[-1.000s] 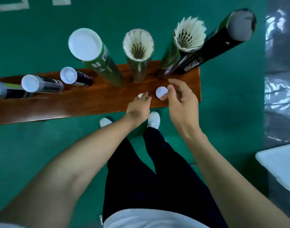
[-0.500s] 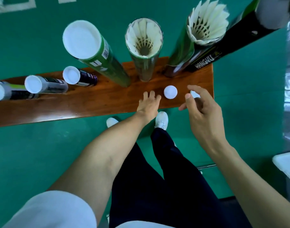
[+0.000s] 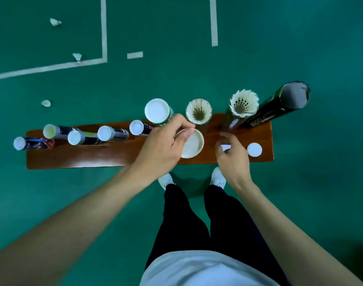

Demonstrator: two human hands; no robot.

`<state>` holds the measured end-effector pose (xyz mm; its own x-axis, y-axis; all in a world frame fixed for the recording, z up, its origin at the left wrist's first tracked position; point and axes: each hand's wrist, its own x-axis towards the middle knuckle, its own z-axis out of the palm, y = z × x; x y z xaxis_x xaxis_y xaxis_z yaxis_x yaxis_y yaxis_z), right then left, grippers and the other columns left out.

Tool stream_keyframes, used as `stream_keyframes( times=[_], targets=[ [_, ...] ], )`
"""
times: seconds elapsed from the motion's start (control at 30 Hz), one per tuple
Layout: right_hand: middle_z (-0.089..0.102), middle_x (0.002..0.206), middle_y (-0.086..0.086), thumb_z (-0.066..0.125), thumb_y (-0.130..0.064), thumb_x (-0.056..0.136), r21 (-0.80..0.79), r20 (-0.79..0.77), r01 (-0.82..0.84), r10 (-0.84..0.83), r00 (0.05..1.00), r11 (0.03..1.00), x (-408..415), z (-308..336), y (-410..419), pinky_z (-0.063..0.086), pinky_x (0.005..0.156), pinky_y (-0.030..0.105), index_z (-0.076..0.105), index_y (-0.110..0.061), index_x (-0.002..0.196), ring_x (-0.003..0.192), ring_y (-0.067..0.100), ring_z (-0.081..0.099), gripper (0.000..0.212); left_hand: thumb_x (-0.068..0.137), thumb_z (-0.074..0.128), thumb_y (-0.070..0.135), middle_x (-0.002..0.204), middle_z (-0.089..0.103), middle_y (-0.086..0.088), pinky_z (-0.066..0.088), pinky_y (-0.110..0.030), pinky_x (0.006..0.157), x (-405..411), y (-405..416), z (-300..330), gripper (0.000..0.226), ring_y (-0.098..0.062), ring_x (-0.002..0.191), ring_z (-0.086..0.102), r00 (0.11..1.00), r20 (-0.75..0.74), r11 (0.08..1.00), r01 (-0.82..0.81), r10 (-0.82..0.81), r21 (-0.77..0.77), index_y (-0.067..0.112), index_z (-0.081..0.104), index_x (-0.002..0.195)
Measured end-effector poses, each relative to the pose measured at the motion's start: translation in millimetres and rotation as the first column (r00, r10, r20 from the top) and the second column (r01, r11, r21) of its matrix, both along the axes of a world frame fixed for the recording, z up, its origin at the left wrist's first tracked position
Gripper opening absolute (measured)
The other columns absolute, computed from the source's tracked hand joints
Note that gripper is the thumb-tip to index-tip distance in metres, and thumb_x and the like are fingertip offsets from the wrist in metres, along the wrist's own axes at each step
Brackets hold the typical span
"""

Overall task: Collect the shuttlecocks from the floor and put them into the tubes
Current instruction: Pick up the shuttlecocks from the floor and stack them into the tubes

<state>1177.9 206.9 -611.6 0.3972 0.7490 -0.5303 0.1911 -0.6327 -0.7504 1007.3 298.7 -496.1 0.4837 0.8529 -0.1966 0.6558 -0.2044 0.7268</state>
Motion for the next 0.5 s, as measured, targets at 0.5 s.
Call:
stream_keyframes(
  times=[0.5],
  targets=[
    [0.073, 0.114, 0.005, 0.073, -0.057, 0.080, -0.138, 0.043, 0.000, 0.006, 0.999, 0.990, -42.3, 19.8, 70.6, 0.055, 0.090, 0.051, 0.014, -0.036, 0.155, 0.108, 0.035, 0.067, 0.097, 0.099, 0.057, 0.047, 0.084, 0.048, 0.010, 0.030, -0.040, 0.085, 58.7, 86.9, -5.0, 0.021, -0.026, 0.102, 0.051, 0.859, -0.507, 0.966, 0.189, -0.077, 0.174, 0.050, 0.072, 0.114]
  ],
)
